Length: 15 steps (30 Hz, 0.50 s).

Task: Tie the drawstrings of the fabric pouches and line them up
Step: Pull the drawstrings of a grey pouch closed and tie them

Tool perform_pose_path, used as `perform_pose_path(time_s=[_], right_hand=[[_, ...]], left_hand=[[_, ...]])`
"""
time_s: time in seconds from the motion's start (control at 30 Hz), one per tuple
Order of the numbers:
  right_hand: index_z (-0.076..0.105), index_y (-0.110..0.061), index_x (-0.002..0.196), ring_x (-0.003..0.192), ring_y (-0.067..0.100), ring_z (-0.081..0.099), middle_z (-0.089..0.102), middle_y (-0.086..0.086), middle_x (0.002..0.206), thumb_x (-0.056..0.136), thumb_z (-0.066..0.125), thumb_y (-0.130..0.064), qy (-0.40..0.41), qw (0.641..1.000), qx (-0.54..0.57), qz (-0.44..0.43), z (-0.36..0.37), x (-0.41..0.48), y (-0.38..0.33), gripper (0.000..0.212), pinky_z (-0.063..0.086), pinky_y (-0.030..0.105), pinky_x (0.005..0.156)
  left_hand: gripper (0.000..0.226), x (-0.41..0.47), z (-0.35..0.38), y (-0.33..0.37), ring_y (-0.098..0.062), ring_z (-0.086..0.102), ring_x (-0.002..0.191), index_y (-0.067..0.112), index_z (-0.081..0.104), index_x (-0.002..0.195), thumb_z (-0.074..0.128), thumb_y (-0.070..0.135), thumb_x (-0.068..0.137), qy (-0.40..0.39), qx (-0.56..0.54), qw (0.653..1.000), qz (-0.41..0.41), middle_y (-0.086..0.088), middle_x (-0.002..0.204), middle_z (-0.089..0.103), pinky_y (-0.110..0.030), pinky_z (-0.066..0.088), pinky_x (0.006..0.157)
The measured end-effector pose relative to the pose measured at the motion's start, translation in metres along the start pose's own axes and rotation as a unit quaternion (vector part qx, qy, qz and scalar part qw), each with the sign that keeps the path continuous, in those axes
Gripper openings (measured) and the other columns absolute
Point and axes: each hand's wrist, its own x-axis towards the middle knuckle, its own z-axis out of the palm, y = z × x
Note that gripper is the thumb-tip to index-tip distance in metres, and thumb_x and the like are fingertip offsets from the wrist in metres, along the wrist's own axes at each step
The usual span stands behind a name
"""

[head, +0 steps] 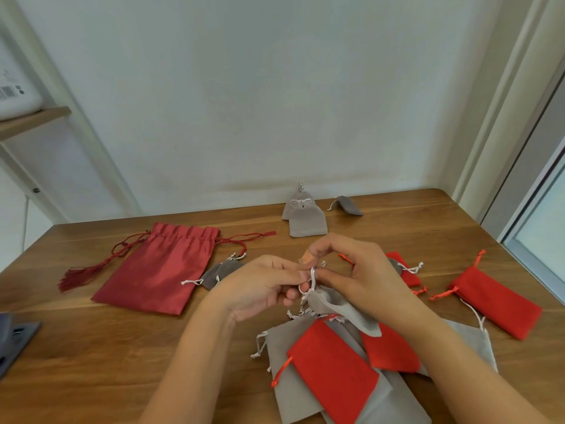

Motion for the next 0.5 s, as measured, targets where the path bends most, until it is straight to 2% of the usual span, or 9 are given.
perform_pose_path(time_s=[0.1,0.17,0.27,0.4,0.5], right_hand=[[0.068,-0.019,0.09,0.085,0.006,0.066,0.068,-0.009,0.087,0.077,0.073,0.005,-0.021,0.999,0.03,0.02,-0.0005,-0.0002,-0.0021,0.028,0.047,0.014,0.08],[0.068,-0.018,0.089,0.08,0.007,0.066,0.069,-0.006,0.085,0.075,0.073,0.009,-0.026,0.997,0.062,0.041,-0.0009,0.0003,-0.0033,0.031,0.049,0.016,0.078],[0.069,-0.016,0.089,0.077,0.01,0.065,0.071,0.002,0.083,0.073,0.071,0.014,-0.037,0.988,0.122,0.086,-0.0038,0.0012,-0.0043,0.034,0.053,0.021,0.073],[0.06,-0.009,0.104,0.07,0.016,0.061,0.067,0.005,0.079,0.079,0.067,0.014,-0.085,0.963,0.215,0.135,-0.0084,0.0021,-0.0029,0.036,0.053,0.025,0.065],[0.057,-0.008,0.106,0.066,0.017,0.057,0.064,0.006,0.078,0.08,0.065,0.015,-0.11,0.95,0.24,0.165,-0.0096,0.0029,-0.0005,0.037,0.051,0.024,0.063]], left_hand=[[0.026,-0.0023,-0.0045,0.0004,-0.005,0.044,0.053,0.008,0.071,0.07,0.058,0.002,0.091,-0.014,0.034,0.999,0.004,0.001,0.064,0.059,-0.016,0.038,0.052],[0.017,-0.0033,-0.0067,0.0008,-0.006,0.046,0.055,0.007,0.071,0.069,0.062,0.004,0.083,-0.028,0.045,0.999,0.005,-0.001,0.065,0.06,-0.016,0.04,0.054],[0.015,-0.004,-0.0077,-0.0001,-0.007,0.049,0.061,0.001,0.071,0.082,0.059,0.008,0.078,-0.05,0.048,0.998,0.007,-0.003,0.07,0.061,-0.017,0.043,0.058],[0.017,-0.0032,-0.0012,-0.0006,-0.002,0.043,0.057,-0.001,0.071,0.099,0.063,0.01,0.089,-0.059,0.103,0.993,0.027,0.009,0.061,0.058,-0.013,0.036,0.056],[0.026,-0.0001,0.0006,-0.0021,-0.004,0.036,0.056,0.007,0.075,0.1,0.065,0.024,0.082,-0.041,0.157,0.986,0.044,0.012,0.054,0.055,-0.014,0.031,0.055]])
